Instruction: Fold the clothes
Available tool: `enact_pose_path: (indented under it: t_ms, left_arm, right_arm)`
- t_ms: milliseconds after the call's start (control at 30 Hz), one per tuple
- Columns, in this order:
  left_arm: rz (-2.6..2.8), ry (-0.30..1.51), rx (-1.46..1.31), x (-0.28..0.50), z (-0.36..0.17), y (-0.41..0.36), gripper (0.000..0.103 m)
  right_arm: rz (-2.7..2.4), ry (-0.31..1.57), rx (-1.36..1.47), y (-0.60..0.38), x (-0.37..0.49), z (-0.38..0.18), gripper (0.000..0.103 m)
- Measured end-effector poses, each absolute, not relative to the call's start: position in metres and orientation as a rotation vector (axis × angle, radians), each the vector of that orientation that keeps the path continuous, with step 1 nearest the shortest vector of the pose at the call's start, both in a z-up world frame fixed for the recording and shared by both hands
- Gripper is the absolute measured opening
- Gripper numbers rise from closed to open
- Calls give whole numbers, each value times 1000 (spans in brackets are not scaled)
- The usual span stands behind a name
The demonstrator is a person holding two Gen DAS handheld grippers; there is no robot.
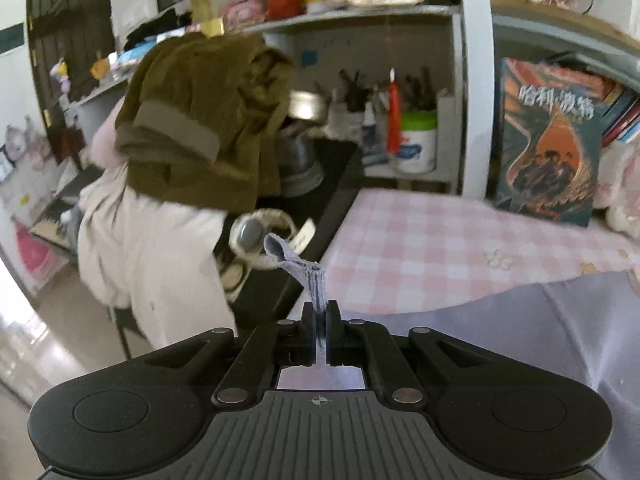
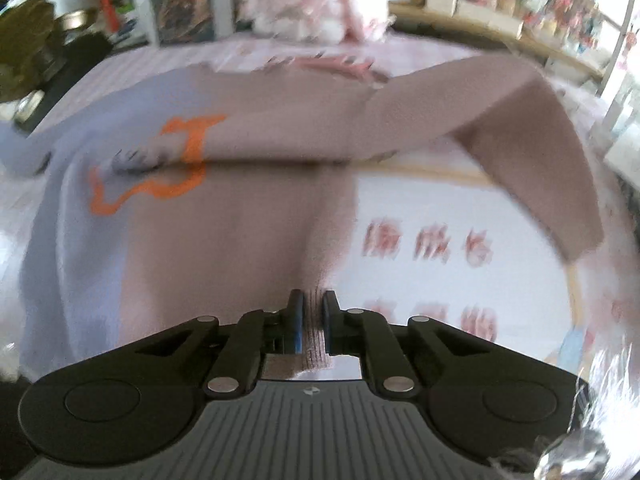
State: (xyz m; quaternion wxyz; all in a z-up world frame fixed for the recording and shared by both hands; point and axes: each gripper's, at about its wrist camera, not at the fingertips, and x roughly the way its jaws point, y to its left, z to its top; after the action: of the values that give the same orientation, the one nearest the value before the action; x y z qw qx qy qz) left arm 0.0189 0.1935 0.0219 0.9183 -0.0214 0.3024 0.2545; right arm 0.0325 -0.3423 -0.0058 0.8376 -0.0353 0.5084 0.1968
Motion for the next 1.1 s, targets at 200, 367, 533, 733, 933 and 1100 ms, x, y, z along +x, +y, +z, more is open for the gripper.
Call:
enact_pose_path:
  t_ms: [200,367,533,733,933,1100]
  left_arm:
    - [492,568,-85,15,30,201,5]
    - [435,586,-67,23,21,185,5]
    - [334,595,-112,41,11,153,5]
    - [230,561,-109,65,12,118,5]
    - [378,438,-243,57,44,178,5]
    - [429,455,-153,38,52,202,10]
  right_arm:
    - [518,1219,105,-333,-12,-7,9]
    - [369,1074,60,-340,2,2,8]
    - [99,836,-12,-369,53,19,8]
    - [-122,747,-100,-394,61,29,8]
    - [149,998,62,-394,7,10,8]
    - [379,1079,101,-358,-13,2,8]
